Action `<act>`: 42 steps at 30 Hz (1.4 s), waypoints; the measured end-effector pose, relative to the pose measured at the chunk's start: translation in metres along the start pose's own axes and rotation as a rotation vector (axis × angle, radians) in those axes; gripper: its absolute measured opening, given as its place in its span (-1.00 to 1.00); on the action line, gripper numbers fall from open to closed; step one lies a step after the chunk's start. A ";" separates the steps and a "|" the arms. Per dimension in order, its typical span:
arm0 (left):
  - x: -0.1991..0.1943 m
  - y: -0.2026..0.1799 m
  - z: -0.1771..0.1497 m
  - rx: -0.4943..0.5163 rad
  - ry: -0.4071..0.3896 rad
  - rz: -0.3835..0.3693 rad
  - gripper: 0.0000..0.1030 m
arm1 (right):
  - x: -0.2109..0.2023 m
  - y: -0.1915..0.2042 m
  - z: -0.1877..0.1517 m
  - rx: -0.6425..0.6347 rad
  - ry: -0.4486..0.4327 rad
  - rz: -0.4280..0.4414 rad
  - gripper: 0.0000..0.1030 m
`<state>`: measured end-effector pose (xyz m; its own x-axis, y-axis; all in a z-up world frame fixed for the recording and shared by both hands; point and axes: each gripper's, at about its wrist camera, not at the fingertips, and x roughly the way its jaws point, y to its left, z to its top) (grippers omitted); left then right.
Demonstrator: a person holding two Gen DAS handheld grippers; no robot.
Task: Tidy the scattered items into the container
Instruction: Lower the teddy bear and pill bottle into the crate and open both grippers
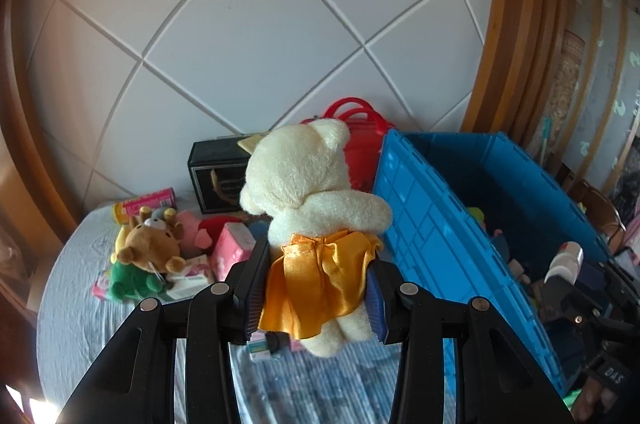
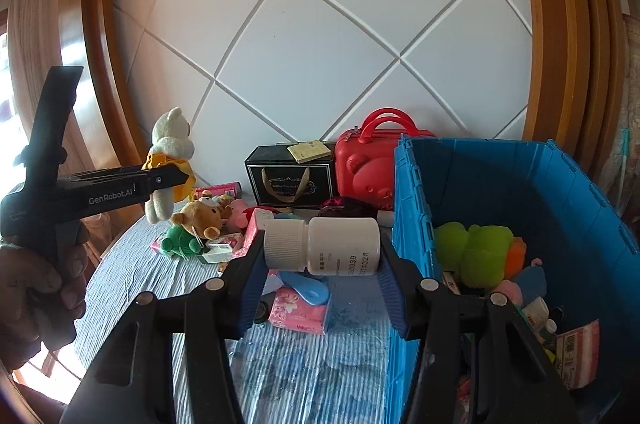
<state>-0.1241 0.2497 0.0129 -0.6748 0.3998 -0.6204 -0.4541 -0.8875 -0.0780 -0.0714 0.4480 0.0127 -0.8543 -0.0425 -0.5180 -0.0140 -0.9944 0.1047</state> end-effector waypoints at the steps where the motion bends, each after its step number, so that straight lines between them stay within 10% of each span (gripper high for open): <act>1: 0.002 -0.008 0.002 0.009 -0.002 -0.011 -0.21 | -0.003 -0.006 0.000 0.004 -0.003 -0.009 -0.02; 42: 0.057 -0.295 0.041 0.329 0.090 -0.376 -0.21 | -0.087 -0.205 -0.048 0.305 -0.082 -0.342 -0.02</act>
<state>-0.0518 0.5435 0.0325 -0.3830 0.6441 -0.6622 -0.8252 -0.5608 -0.0682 0.0305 0.6512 -0.0047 -0.8123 0.3031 -0.4983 -0.4439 -0.8755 0.1910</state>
